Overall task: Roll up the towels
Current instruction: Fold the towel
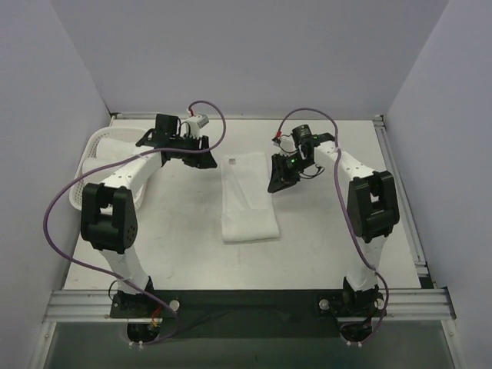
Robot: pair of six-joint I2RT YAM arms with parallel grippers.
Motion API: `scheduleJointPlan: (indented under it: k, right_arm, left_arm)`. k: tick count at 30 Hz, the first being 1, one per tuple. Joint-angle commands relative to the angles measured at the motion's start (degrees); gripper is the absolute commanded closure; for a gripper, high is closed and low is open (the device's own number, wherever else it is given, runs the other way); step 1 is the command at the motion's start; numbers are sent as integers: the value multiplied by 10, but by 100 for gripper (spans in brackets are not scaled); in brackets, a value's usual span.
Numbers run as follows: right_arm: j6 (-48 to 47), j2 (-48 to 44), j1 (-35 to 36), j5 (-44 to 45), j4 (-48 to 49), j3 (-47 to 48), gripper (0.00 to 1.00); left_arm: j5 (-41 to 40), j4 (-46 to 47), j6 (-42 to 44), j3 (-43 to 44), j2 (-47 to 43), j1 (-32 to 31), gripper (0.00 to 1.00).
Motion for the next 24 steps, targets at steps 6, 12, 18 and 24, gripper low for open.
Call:
scheduleJointPlan:
  k: [6,12,18,24]
  right_arm:
    - [23,89,-4,26,12,89,85]
    - [32,136,-4,33,37,114,86]
    - [31,164,-5,42,38,122,87]
    - [28,168,-5,46,39,120,87]
  left_arm:
    - [-31,54,-78,72,119,-1,46]
    - [19,92,-115,102,193,0,46]
    - [62,117,-147,112,235,-1,48]
    - [95,149,-170,92,243,-2,50]
